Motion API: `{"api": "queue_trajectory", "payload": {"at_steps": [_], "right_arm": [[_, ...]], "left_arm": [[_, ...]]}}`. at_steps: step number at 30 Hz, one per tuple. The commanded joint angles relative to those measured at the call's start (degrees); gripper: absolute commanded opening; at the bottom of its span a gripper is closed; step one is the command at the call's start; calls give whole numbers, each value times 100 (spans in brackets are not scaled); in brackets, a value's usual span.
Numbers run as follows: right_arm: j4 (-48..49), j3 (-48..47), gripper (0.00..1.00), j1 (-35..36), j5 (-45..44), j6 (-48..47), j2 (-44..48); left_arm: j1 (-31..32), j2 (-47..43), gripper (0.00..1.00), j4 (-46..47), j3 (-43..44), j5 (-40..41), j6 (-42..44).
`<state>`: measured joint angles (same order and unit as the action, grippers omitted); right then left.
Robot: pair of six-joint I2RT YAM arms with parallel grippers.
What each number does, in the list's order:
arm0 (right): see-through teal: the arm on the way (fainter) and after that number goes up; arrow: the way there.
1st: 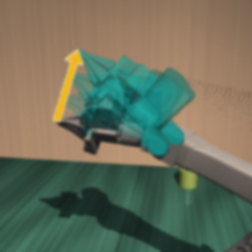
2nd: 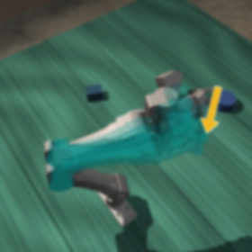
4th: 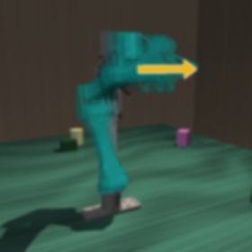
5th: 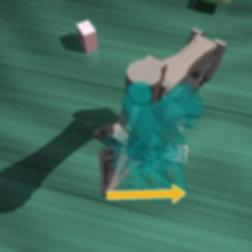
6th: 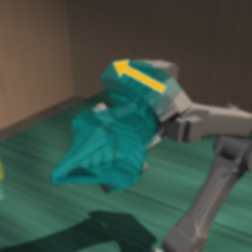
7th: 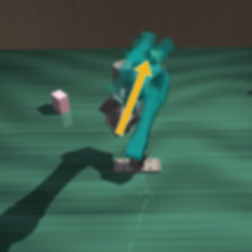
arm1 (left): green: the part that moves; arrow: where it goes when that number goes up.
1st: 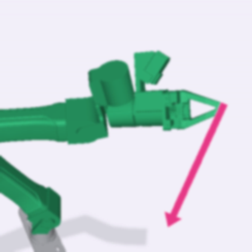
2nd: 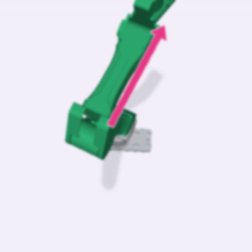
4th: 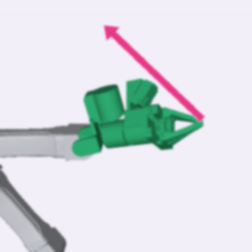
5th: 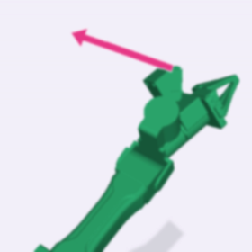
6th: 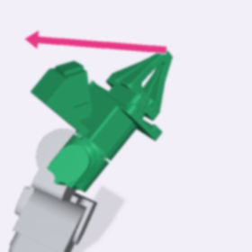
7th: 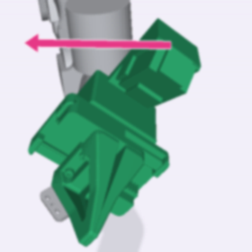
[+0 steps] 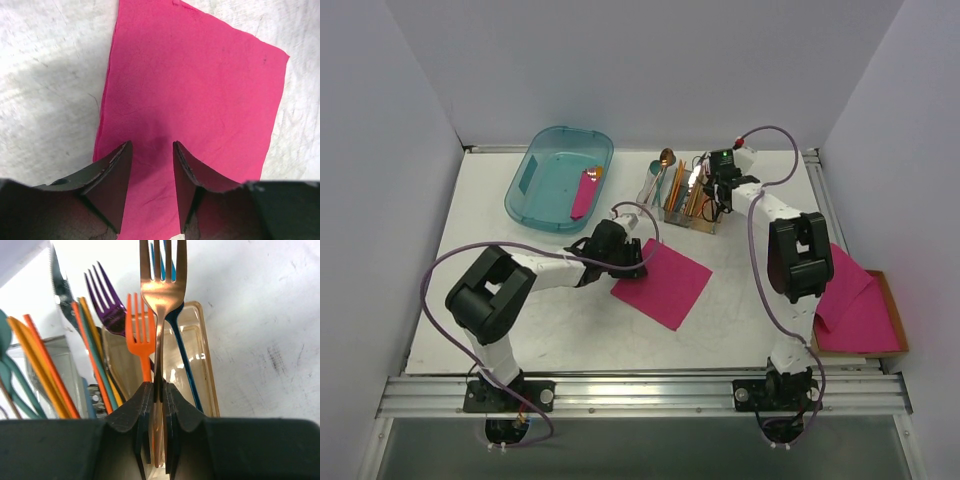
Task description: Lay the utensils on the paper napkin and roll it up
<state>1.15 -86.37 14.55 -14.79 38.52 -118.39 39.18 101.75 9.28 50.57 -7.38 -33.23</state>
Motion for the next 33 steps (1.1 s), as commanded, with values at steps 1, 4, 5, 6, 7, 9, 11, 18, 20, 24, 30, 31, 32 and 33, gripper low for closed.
{"api": "queue_trajectory", "payload": {"at_steps": [1, 4, 5, 6, 7, 9, 11, 18, 20, 24, 30, 31, 32, 33], "right_arm": [[246, -213, 0, -75, -183, -275, 580], [193, -354, 0, -75, -78, -415, 641], [158, -433, 0, -75, 1, -442, 659], [88, -477, 0, -75, 37, -468, 677], [87, -495, 0, -75, 81, -547, 685], [87, -486, 0, -83, 151, -600, 799], [131, -425, 0, -75, 221, -741, 922], [-43, -223, 0, -75, 924, -1180, 1695], [-228, -170, 0, -48, 1239, -1268, 1862], [-790, 67, 0, 66, 1426, -1452, 2380], [-1134, 822, 0, 391, 1803, -1602, 3049], [-1178, 893, 0, 574, 1786, -1724, 3102], [-1230, 989, 0, 680, 1751, -1812, 3146], [-1292, 1042, 0, 803, 1734, -1909, 3199]], "left_arm": [[-86, 230, 48, -786, 488, -256, 738], [-77, 283, 48, -1119, 717, -300, 1064], [-77, 275, 48, -1156, 735, -352, 1143], [-77, 275, 48, -1235, 770, -361, 1292], [-77, 275, 49, -1270, 805, -361, 1337], [-77, 266, 49, -1332, 849, -379, 1477], [-68, 248, 50, -1332, 823, -379, 1539], [116, 266, 50, -1331, 849, -335, 1864], [195, 248, 51, -1376, 867, -195, 1873], [178, -137, 57, -1279, 753, -150, 1654], [169, -1095, 70, -1253, 692, 61, 1223], [169, -1236, 72, -1253, 657, 113, 1162], [152, -1481, 73, -1253, 621, 131, 1092], [160, -1605, 73, -1288, 586, 166, 952]]}}
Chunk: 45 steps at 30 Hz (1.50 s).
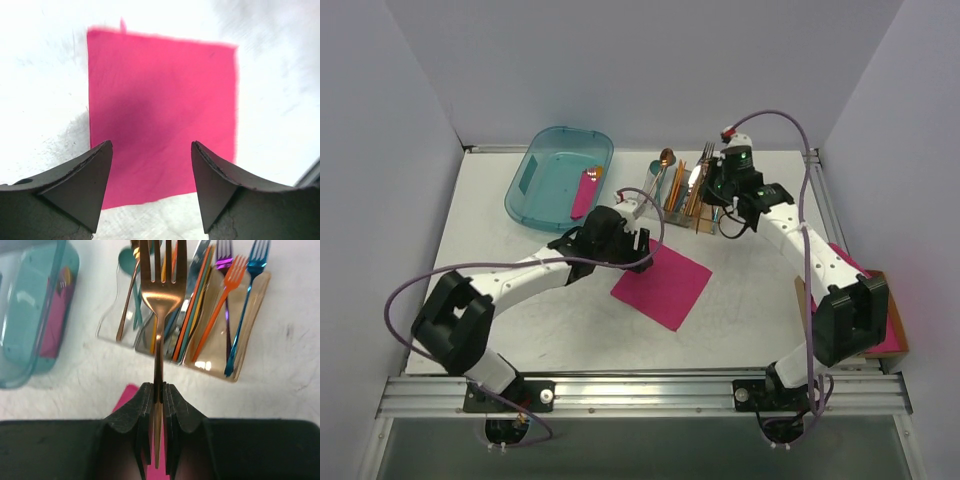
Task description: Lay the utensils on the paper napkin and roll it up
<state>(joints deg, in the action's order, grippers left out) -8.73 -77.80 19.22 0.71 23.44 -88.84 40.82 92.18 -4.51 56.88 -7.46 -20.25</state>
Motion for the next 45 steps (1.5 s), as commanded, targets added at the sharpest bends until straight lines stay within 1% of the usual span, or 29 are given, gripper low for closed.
{"api": "queue_trajectory", "payload": {"at_steps": [1, 2, 3, 6, 11, 15, 20, 24, 29, 40, 41, 45], "right_arm": [[-313, 238, 0, 441, 193, -611, 270], [-339, 291, 0, 677, 167, -708, 279], [-383, 379, 0, 766, 158, -779, 271], [-366, 572, 0, 1012, 157, -982, 270], [-340, 713, 0, 1241, 543, -1228, 148], [-428, 740, 0, 1434, 623, -1315, -186], [-314, 863, 0, 1637, 632, -1272, -598], [-191, 916, 0, 1813, 501, -1088, -854], [81, 1056, 0, 1910, 465, -710, -1109], [100, 916, 0, 1927, 263, -349, -1672], [82, 907, 0, 1927, 237, -332, -1750], [65, 837, 0, 1892, 237, -323, -1856]], "left_arm": [[-12, -762, 74, 100, -89, 219, -418], [-21, -981, 74, 82, -203, 245, -488], [-65, -1079, 75, 13, -256, 306, -628], [-153, -1369, 75, -146, -432, 404, -699], [-408, -1930, 76, -278, -827, 474, -664], [-522, -2379, 79, -173, -1467, 500, -735], [-566, -2749, 80, -146, -1847, 632, -630], [-575, -2890, 79, -32, -2058, 702, -550], [-584, -3162, 80, 328, -2445, 650, -550], [-584, -3013, 80, 372, -2445, 509, -497], [-584, -2996, 80, 555, -2445, 500, -497], [-584, -2925, 80, 592, -2445, 439, -489]]}}
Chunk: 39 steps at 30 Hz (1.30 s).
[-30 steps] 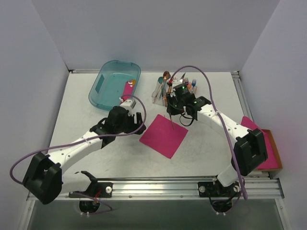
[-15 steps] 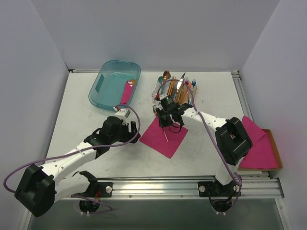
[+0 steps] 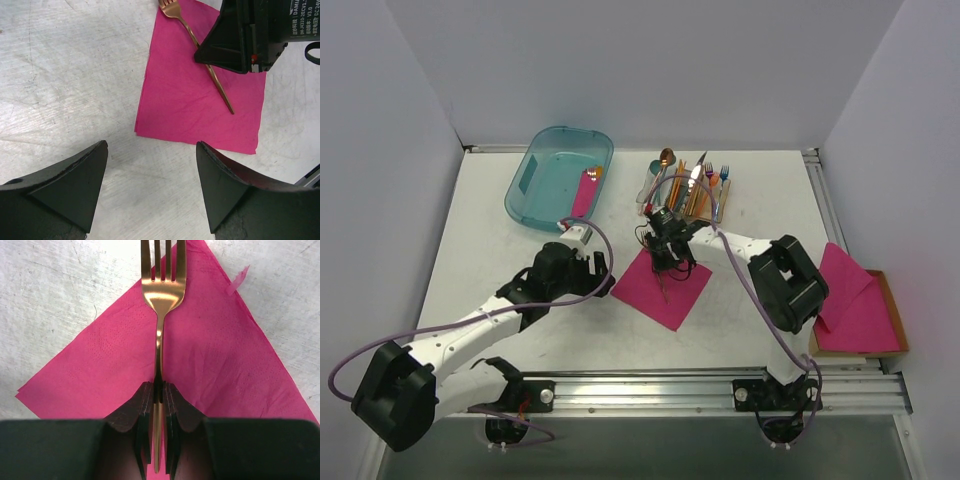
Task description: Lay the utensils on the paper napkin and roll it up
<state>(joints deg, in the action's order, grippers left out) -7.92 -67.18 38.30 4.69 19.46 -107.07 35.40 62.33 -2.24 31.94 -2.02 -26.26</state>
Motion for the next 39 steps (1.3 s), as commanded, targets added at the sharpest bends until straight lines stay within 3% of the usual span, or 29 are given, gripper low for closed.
{"api": "queue_trajectory", "payload": {"at_steps": [1, 19, 22, 23, 26, 34, 39], "right_arm": [[-34, -243, 0, -42, -179, 101, -42], [-148, -331, 3, -227, -249, 119, 2], [-148, -357, 12, -236, -258, 110, -16], [-139, -340, 24, -227, -249, 102, 1], [-104, -244, 37, -236, -293, 145, 203], [-131, 371, 28, -596, -451, 286, 1055], [-52, 890, 15, -894, -636, 374, 1232]], "left_arm": [[-42, 69, 80, 365, 75, -105, 112], [-42, 87, 80, 400, 57, -184, 121], [-42, 87, 80, 391, 58, -176, 121], [-42, 96, 80, 391, 58, -184, 121], [-50, 87, 80, 391, 49, -185, 121], [-42, 96, 80, 417, 57, -211, 121], [-42, 96, 80, 435, 58, -255, 130]]}}
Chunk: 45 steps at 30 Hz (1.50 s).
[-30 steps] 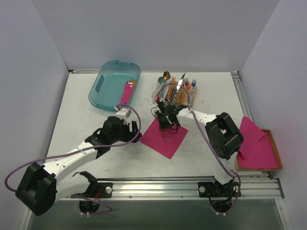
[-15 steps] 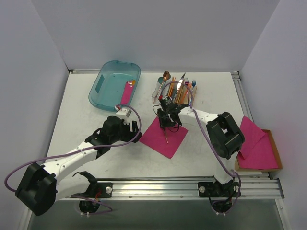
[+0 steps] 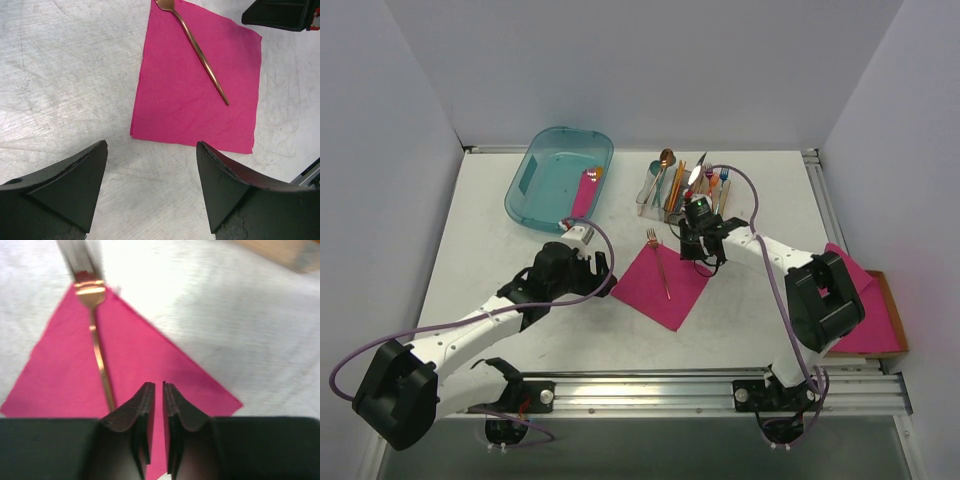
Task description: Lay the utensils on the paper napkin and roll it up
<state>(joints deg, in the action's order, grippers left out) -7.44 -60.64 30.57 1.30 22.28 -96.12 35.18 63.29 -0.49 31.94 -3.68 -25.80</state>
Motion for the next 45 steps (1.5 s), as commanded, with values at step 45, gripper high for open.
{"api": "queue_trajectory", "payload": {"at_steps": [45], "right_arm": [[-812, -517, 21, -463, -877, 699, 955]], "left_arm": [[-20, -220, 81, 146, 22, -89, 119]]}}
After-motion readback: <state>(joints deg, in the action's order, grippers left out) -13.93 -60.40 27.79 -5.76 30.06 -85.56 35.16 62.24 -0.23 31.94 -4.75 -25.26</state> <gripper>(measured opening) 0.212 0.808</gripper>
